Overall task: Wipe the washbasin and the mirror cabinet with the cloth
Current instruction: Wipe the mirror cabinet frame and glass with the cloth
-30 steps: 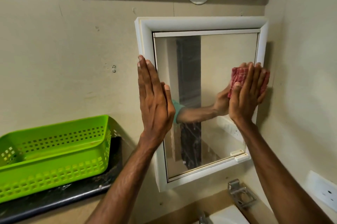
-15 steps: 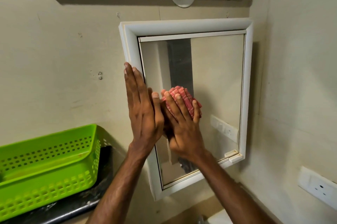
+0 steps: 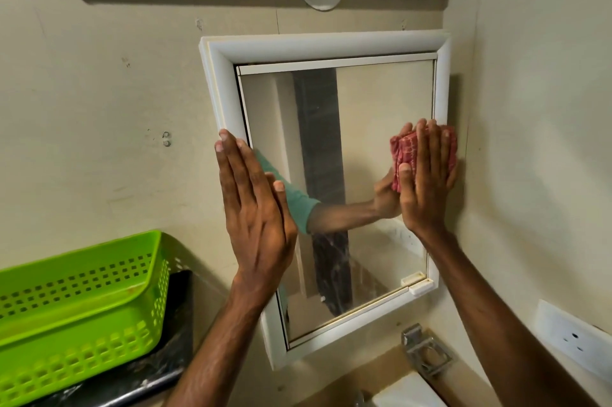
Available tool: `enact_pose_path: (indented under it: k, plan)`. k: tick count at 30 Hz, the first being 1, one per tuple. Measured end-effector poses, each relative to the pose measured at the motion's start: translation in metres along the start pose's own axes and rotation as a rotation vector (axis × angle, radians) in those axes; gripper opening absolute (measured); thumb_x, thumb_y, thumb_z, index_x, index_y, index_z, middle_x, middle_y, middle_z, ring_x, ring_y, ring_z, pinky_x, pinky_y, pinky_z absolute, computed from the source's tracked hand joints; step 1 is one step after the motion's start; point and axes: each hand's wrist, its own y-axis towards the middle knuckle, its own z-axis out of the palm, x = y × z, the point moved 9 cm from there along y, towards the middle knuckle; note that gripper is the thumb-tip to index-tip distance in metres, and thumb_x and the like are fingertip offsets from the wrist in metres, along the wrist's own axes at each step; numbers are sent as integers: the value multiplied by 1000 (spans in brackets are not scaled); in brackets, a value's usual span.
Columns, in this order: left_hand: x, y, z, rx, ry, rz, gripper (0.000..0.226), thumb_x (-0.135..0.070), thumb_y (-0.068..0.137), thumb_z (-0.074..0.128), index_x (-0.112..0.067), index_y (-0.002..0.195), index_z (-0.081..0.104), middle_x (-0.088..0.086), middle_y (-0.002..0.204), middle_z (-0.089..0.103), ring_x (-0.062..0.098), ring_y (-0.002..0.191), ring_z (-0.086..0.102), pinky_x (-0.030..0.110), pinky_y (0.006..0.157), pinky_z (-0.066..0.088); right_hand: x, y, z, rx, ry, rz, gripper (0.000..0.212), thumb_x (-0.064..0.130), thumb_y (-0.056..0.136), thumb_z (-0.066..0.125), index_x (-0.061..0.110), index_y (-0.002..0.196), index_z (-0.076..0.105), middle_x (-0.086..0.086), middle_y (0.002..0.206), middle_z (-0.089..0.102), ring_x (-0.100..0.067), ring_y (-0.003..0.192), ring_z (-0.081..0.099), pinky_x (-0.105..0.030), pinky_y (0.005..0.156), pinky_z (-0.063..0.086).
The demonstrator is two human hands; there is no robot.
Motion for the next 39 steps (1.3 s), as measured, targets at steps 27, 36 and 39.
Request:
enact_pose_path:
  k: [27, 36, 39]
  plan:
    - [7, 4, -7, 87, -386, -6, 64, -10, 103, 37, 11, 157, 11, 26, 168, 1, 35, 159, -2, 48, 130, 3, 42, -118, 27, 48, 85, 164, 67, 34, 106, 36, 13, 166, 14, -10, 174, 13, -30, 162, 8, -62, 127, 15]
    - [11, 3, -25, 117, -513, -44, 74, 24, 91, 41, 10, 157, 11, 22, 169, 7, 29, 159, 9, 53, 127, 17, 174, -173, 34, 215, 154, -32, 69, 59, 107, 17, 26, 166, 7, -3, 175, 3, -29, 163, 4, -71, 123, 8]
    - [18, 4, -30, 118, -531, -56, 79, 27, 85, 39, 10, 157, 10, 20, 169, 9, 28, 158, 15, 55, 124, 25, 188, -179, 35, 244, 164, -80, 67, 53, 108, 23, 30, 166, 0, 4, 175, -4, -27, 163, 2, -70, 124, 5]
